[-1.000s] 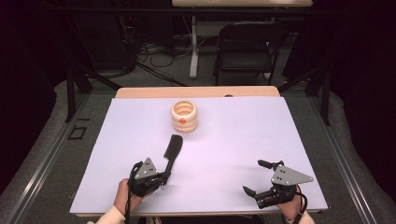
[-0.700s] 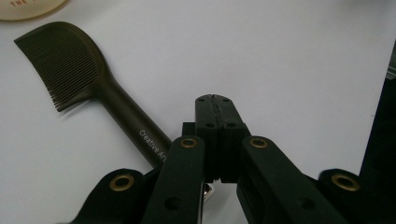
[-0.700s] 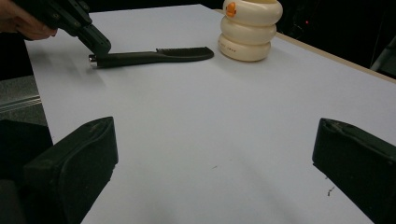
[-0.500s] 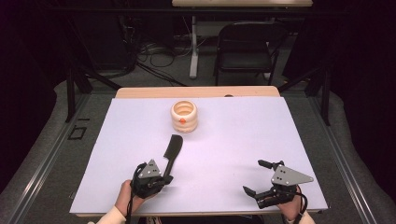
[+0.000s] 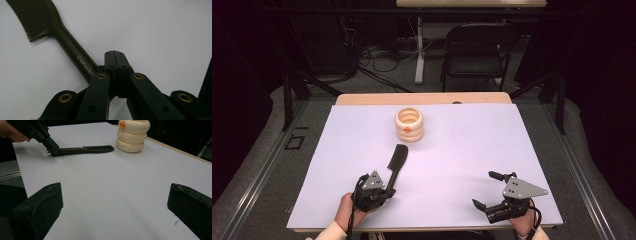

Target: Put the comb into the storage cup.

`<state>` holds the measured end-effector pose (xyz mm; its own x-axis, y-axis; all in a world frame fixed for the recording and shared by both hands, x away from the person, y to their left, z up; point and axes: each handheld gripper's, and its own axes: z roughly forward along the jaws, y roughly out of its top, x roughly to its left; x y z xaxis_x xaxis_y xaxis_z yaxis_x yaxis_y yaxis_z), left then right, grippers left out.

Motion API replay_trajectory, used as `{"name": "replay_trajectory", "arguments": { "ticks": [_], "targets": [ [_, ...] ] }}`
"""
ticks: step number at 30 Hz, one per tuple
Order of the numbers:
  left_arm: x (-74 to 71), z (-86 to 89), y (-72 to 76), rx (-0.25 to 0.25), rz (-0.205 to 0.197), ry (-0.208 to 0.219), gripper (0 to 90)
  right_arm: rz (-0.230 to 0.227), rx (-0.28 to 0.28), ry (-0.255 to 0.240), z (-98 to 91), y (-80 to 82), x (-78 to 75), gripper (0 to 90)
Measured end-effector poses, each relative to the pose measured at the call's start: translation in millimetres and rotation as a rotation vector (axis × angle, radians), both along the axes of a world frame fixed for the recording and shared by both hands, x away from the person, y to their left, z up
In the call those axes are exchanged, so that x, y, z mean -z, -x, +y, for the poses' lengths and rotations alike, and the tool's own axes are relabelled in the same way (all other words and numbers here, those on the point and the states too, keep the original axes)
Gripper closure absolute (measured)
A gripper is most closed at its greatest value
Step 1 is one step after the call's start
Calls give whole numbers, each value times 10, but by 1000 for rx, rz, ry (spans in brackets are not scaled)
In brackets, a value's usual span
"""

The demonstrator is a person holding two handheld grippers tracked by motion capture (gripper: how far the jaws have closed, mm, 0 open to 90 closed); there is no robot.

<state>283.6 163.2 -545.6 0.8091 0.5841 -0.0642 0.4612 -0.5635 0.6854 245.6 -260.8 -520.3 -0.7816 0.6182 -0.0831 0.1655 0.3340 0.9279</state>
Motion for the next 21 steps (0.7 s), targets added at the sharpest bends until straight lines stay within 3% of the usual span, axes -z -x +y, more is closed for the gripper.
{"name": "replay_trajectory", "arguments": {
  "ticks": [14, 21],
  "targets": [
    [5, 32, -17, -53, -22, -37, 900, 0, 3, 0, -5, -4, 1, 0],
    [4, 57, -31, -67, -27, -34, 900, 3, 4, 2, -6, -5, 1, 0]
  ]
}}
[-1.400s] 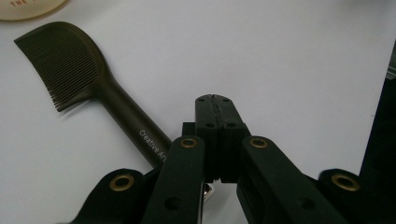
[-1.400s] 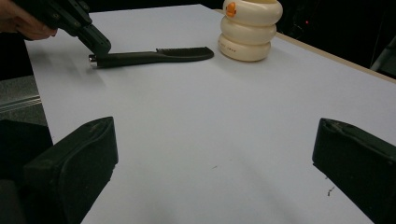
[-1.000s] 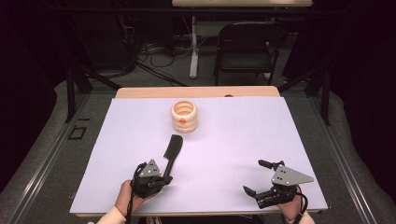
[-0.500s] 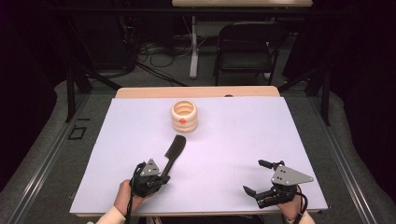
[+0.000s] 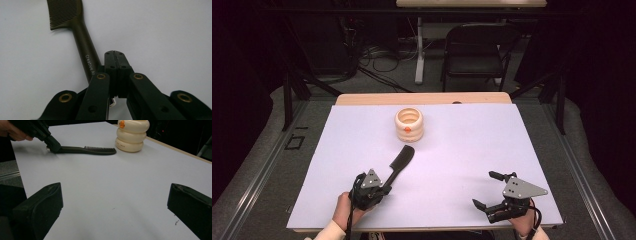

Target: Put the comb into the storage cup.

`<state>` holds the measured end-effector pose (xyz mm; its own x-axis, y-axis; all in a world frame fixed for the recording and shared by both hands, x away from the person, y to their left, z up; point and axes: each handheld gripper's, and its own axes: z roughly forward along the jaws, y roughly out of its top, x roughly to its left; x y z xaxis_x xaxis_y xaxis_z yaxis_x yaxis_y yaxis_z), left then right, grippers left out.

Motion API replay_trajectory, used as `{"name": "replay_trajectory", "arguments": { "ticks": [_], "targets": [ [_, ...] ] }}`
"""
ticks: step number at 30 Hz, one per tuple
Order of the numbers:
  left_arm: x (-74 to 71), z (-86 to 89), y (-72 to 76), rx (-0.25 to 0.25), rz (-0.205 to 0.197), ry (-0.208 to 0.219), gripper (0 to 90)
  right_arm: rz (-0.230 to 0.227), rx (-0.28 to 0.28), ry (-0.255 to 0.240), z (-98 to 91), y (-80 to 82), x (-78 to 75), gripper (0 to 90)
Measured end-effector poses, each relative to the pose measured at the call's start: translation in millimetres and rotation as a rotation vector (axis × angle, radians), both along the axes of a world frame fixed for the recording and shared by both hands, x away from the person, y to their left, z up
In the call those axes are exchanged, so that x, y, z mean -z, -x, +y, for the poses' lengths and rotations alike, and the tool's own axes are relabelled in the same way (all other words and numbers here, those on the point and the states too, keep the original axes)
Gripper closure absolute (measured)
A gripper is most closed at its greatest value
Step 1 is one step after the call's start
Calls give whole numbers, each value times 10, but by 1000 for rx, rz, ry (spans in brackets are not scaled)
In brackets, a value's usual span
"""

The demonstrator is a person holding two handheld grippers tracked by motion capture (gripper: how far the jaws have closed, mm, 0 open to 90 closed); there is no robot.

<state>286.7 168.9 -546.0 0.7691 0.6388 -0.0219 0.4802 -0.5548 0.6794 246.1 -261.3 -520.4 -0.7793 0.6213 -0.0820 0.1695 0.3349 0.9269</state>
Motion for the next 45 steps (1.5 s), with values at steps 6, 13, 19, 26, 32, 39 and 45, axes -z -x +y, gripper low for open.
{"name": "replay_trajectory", "arguments": {
  "ticks": [6, 13, 19, 26, 32, 39, 45],
  "targets": [
    [-3, 14, -3, -7, 3, 7, 900, -1, 3, 1, 1, 1, 0, 0],
    [-1, 28, -13, -16, -5, -6, 900, 1, 3, -1, 0, 1, 0, 0],
    [-1, 38, -20, -22, -12, -11, 900, 4, 2, -1, -1, 0, 0, 0],
    [-1, 47, -26, -24, -12, -20, 900, 2, 4, -3, 1, 1, 1, 0],
    [2, 50, -28, -25, -11, -24, 900, 4, 4, 3, 0, 1, -2, 0],
    [5, 63, -40, -33, -13, -32, 900, 3, -1, 1, 1, 0, 0, 0],
    [8, 65, -55, -37, -21, -41, 900, 9, 2, 1, 8, -3, 6, 0]
  ]
}}
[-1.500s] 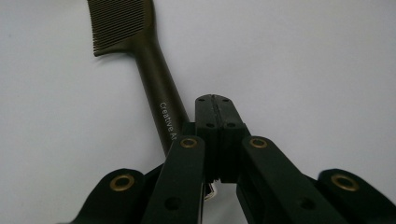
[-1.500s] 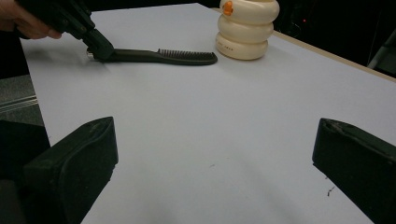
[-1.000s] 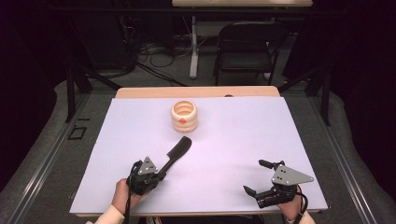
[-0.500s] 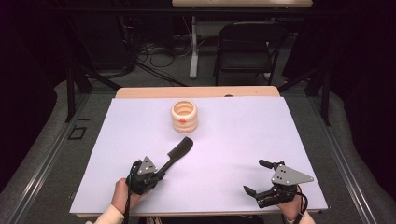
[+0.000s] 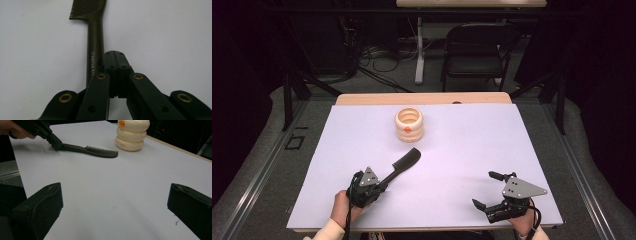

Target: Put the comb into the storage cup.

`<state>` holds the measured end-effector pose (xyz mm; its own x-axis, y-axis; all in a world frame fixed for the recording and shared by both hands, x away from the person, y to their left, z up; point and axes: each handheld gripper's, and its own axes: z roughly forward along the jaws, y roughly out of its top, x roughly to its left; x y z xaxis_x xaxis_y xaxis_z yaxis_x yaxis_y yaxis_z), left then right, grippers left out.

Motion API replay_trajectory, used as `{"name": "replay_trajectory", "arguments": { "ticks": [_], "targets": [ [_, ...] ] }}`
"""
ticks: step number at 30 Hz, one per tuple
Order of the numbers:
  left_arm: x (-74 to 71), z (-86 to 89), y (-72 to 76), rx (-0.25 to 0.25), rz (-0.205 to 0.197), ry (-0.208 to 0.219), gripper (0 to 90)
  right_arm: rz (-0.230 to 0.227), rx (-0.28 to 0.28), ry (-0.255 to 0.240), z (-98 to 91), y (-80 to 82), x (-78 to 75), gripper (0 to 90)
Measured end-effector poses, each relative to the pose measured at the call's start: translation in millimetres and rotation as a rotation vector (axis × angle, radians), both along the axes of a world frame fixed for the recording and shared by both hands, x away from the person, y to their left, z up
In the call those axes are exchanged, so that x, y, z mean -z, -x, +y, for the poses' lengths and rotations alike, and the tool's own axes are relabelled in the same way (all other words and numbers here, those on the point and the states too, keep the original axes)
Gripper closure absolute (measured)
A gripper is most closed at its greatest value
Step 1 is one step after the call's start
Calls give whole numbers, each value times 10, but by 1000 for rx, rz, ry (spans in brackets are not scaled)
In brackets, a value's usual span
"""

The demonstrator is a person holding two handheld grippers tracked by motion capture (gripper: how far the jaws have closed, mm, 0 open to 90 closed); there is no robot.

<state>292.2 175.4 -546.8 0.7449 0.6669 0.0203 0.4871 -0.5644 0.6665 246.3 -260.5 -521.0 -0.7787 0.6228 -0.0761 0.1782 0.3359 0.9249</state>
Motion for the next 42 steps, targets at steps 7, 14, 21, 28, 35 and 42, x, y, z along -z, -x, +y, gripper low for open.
{"name": "replay_trajectory", "arguments": {
  "ticks": [7, 14, 21, 28, 35, 42],
  "targets": [
    [8, 2, -32, -15, 1, -11, 900, -4, -3, 2, -1, 3, -2, 0],
    [7, 20, -58, -24, 3, -13, 900, -2, -8, 8, 16, 4, 0, 0],
    [6, 40, -87, -27, 2, -15, 900, -1, -9, 11, 15, 7, -1, 0],
    [-5, 41, -64, 5, -2, -1, 840, -1, -6, 13, 18, 8, -2, 0],
    [-65, 30, -18, 50, -20, 27, 654, -1, -1, 14, 9, 5, -2, 0],
    [-122, 43, -9, 79, -21, 62, 466, 3, 4, 15, 7, 2, 1, 0]
  ]
}}
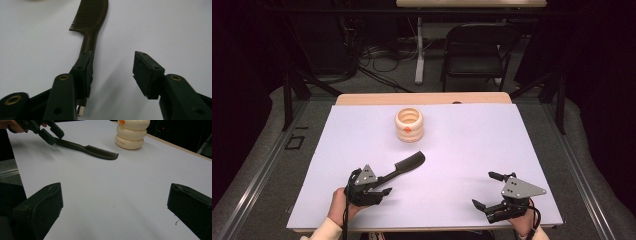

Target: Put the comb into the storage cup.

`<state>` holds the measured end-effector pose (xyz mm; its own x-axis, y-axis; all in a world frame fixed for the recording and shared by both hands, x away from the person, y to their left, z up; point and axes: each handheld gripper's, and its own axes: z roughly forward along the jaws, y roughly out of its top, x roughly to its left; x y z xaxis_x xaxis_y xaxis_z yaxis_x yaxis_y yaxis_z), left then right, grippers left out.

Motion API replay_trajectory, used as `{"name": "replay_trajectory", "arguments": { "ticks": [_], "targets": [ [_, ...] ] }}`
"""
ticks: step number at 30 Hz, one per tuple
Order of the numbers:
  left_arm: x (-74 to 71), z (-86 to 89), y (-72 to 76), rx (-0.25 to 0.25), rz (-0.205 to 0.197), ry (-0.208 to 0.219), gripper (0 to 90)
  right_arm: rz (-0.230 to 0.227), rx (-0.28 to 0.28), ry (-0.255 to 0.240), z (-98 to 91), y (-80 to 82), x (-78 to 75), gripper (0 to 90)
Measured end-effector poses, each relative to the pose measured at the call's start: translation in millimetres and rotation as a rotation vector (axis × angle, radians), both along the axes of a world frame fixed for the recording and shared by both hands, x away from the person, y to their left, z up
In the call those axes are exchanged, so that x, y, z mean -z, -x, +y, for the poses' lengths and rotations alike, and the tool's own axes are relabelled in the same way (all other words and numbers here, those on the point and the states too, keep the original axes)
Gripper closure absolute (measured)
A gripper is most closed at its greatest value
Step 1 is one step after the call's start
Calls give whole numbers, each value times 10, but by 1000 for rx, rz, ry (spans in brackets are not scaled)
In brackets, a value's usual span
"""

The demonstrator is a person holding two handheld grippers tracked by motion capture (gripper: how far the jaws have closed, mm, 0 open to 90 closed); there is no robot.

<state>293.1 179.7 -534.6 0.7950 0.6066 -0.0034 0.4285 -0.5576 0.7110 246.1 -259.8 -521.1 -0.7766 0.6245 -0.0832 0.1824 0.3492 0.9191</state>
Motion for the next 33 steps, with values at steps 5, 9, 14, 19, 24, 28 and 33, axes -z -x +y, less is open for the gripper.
{"name": "replay_trajectory", "arguments": {
  "ticks": [5, 9, 14, 19, 24, 28, 33],
  "targets": [
    [-16, 5, -15, -17, 7, -10, 364, 2, -2, 1, 2, 0, 1, 0],
    [-34, 10, -25, -30, 7, -21, 276, 3, -2, 2, 2, -1, 2, 0],
    [-34, 11, -44, -43, 10, -32, 190, 4, -1, 3, 3, -2, 3, 0],
    [-52, 10, -57, -49, 1, -40, 151, 5, -1, 3, 4, -2, 4, 0],
    [-71, -6, -74, -48, -2, -79, 142, 6, 1, 2, 9, -4, 8, 0],
    [-86, -48, -101, -46, -8, -122, 72, 4, 2, 1, 7, -4, 9, 0],
    [-128, -75, -151, -59, -18, -117, 24, 8, 1, -3, 5, -9, 12, 0]
  ]
}}
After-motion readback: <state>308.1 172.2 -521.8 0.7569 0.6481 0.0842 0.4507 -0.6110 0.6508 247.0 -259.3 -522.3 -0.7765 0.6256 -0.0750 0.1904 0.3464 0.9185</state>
